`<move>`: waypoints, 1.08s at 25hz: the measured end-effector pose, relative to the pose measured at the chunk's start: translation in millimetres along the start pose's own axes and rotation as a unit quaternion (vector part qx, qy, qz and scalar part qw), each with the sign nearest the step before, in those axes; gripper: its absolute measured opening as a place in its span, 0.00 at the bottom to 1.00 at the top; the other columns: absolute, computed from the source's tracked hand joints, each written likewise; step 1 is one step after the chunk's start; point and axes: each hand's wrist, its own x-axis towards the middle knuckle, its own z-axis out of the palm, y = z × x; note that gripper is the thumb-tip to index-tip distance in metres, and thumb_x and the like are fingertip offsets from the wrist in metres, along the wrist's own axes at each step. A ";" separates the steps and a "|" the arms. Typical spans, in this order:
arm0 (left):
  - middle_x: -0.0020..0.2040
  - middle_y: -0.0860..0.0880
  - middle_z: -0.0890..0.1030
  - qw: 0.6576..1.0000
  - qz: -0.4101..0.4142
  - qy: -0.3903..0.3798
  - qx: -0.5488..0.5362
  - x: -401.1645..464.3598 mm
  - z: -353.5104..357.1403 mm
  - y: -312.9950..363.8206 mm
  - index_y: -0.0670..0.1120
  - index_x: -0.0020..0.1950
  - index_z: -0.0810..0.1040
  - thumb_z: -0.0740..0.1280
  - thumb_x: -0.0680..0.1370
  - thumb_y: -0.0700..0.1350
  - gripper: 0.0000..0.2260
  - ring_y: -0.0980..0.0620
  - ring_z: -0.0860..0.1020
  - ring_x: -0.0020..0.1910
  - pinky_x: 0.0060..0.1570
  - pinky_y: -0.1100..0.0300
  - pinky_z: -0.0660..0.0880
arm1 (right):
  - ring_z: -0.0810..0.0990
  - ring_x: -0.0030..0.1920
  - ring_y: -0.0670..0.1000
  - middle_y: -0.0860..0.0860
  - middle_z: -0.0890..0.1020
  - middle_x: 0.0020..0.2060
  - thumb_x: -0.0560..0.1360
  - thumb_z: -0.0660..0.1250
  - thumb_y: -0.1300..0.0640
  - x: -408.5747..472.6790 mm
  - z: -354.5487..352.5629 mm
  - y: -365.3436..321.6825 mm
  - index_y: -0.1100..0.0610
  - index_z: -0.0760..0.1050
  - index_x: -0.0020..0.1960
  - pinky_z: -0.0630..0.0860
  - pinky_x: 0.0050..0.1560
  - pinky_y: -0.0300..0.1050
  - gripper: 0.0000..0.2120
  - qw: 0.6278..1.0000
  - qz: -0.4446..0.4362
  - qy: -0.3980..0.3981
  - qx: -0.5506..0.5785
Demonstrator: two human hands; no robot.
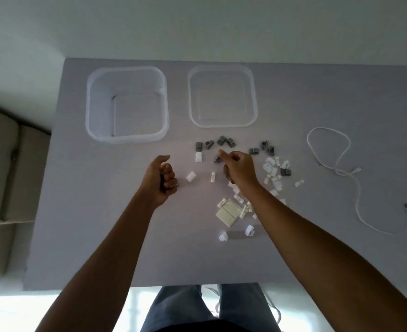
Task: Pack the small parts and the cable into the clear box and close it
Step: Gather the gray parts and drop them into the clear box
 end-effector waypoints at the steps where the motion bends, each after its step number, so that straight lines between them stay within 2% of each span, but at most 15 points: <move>1: 0.26 0.48 0.67 0.985 0.020 0.053 0.163 6.8 -5.0 0.3 0.46 0.30 0.68 0.66 0.76 0.54 0.18 0.51 0.65 0.22 0.25 0.61 0.60 | 0.75 0.27 0.49 0.51 0.78 0.28 0.74 0.72 0.49 5.1 5.3 1.4 0.54 0.73 0.35 0.70 0.32 0.42 0.15 0.993 -0.053 0.023 -0.106; 2: 0.27 0.46 0.73 0.931 0.040 0.114 0.344 13.2 -9.5 -1.8 0.44 0.32 0.72 0.67 0.76 0.58 0.20 0.49 0.70 0.24 0.28 0.59 0.68 | 0.78 0.32 0.50 0.51 0.80 0.33 0.74 0.72 0.50 7.4 10.0 0.9 0.54 0.75 0.40 0.72 0.36 0.43 0.10 0.976 -0.087 0.035 -0.198; 3: 0.32 0.43 0.79 0.854 0.063 0.162 0.490 18.0 -13.3 -5.1 0.41 0.36 0.76 0.66 0.75 0.62 0.24 0.46 0.77 0.30 0.34 0.57 0.74 | 0.79 0.36 0.52 0.52 0.82 0.38 0.74 0.70 0.50 8.3 14.2 -0.5 0.54 0.75 0.47 0.72 0.39 0.43 0.08 0.957 -0.099 0.036 -0.269; 4: 0.39 0.41 0.82 0.796 0.071 0.189 0.571 20.6 -15.4 -8.9 0.38 0.42 0.79 0.65 0.74 0.66 0.28 0.43 0.80 0.38 0.41 0.55 0.76 | 0.80 0.40 0.55 0.54 0.82 0.41 0.75 0.69 0.50 9.2 17.1 -0.9 0.54 0.75 0.53 0.71 0.40 0.43 0.10 0.940 -0.106 0.030 -0.323; 5: 0.45 0.40 0.82 0.776 0.070 0.198 0.595 22.9 -15.9 -13.5 0.36 0.48 0.79 0.66 0.73 0.68 0.32 0.40 0.81 0.45 0.45 0.55 0.75 | 0.81 0.43 0.58 0.57 0.83 0.44 0.75 0.68 0.51 10.2 19.0 0.2 0.55 0.73 0.56 0.70 0.41 0.44 0.13 0.924 -0.115 0.021 -0.365; 8: 0.54 0.36 0.80 0.767 0.081 0.192 0.608 25.8 -9.9 -22.8 0.35 0.56 0.77 0.67 0.75 0.63 0.29 0.36 0.79 0.54 0.50 0.52 0.76 | 0.81 0.50 0.60 0.59 0.83 0.49 0.77 0.66 0.52 11.9 21.5 3.3 0.58 0.71 0.59 0.69 0.42 0.44 0.15 0.892 -0.127 0.005 -0.435; 10: 0.50 0.36 0.82 0.761 0.098 0.170 0.618 31.3 -6.1 -24.0 0.35 0.52 0.78 0.66 0.77 0.55 0.21 0.36 0.80 0.51 0.49 0.52 0.77 | 0.81 0.48 0.58 0.57 0.83 0.48 0.77 0.67 0.51 11.2 23.0 6.4 0.59 0.71 0.59 0.69 0.41 0.43 0.15 0.897 -0.119 0.002 -0.427; 11: 0.45 0.37 0.83 0.777 0.097 0.157 0.602 32.1 -4.7 -22.6 0.36 0.48 0.78 0.66 0.77 0.52 0.18 0.39 0.82 0.46 0.46 0.54 0.78 | 0.81 0.45 0.55 0.56 0.82 0.46 0.77 0.68 0.51 11.1 23.8 8.0 0.59 0.73 0.58 0.70 0.40 0.42 0.14 0.917 -0.106 -0.003 -0.385; 14: 0.36 0.41 0.85 0.909 0.046 0.096 0.403 27.3 5.7 -10.8 0.40 0.43 0.77 0.63 0.78 0.47 0.11 0.48 0.77 0.28 0.30 0.60 0.72 | 0.75 0.29 0.48 0.53 0.80 0.35 0.76 0.70 0.53 7.0 19.9 7.3 0.59 0.77 0.50 0.69 0.30 0.39 0.10 0.997 -0.006 -0.032 -0.071; 16: 0.42 0.38 0.85 0.977 0.022 0.030 0.211 20.5 14.3 -1.3 0.44 0.41 0.70 0.59 0.76 0.41 0.05 0.51 0.68 0.23 0.26 0.62 0.64 | 0.68 0.24 0.49 0.54 0.74 0.29 0.77 0.67 0.54 -0.4 7.2 2.7 0.59 0.77 0.45 0.62 0.24 0.38 0.08 0.973 0.100 -0.090 0.188; 18: 0.42 0.39 0.84 0.995 0.018 -0.028 0.092 20.4 19.0 9.7 0.46 0.39 0.68 0.57 0.73 0.37 0.05 0.53 0.64 0.23 0.25 0.63 0.59 | 0.67 0.25 0.49 0.53 0.72 0.29 0.76 0.61 0.54 -1.7 -9.7 -0.2 0.57 0.75 0.43 0.58 0.24 0.38 0.08 0.923 0.145 -0.144 0.325; 21: 0.34 0.45 0.74 0.995 0.011 -0.071 0.071 29.1 33.8 25.2 0.46 0.39 0.73 0.60 0.72 0.40 0.04 0.53 0.62 0.24 0.25 0.63 0.56 | 0.69 0.26 0.49 0.53 0.73 0.31 0.77 0.60 0.52 7.3 -29.1 -3.7 0.55 0.73 0.38 0.59 0.24 0.37 0.11 0.926 0.134 -0.144 0.321; 23: 0.31 0.46 0.73 0.981 0.033 -0.033 0.186 40.1 47.2 32.2 0.45 0.40 0.75 0.65 0.77 0.47 0.09 0.53 0.63 0.24 0.25 0.63 0.57 | 0.70 0.24 0.50 0.53 0.74 0.29 0.78 0.64 0.47 18.2 -34.6 -9.4 0.54 0.72 0.34 0.61 0.24 0.38 0.17 0.967 0.106 -0.082 0.217; 25: 0.29 0.47 0.77 0.925 0.103 0.033 0.364 57.2 59.5 35.3 0.41 0.40 0.78 0.68 0.77 0.53 0.15 0.51 0.70 0.24 0.24 0.63 0.65 | 0.72 0.23 0.51 0.54 0.75 0.26 0.78 0.66 0.46 33.0 -36.6 -13.2 0.58 0.74 0.34 0.65 0.25 0.40 0.19 0.998 0.028 0.000 0.063; 27: 0.34 0.45 0.81 0.828 0.180 0.086 0.525 72.7 70.8 37.0 0.38 0.42 0.78 0.69 0.77 0.54 0.18 0.48 0.79 0.32 0.34 0.57 0.78 | 0.76 0.28 0.52 0.54 0.78 0.29 0.79 0.66 0.48 49.9 -37.4 -14.1 0.62 0.77 0.40 0.70 0.33 0.43 0.18 0.989 -0.076 0.053 -0.114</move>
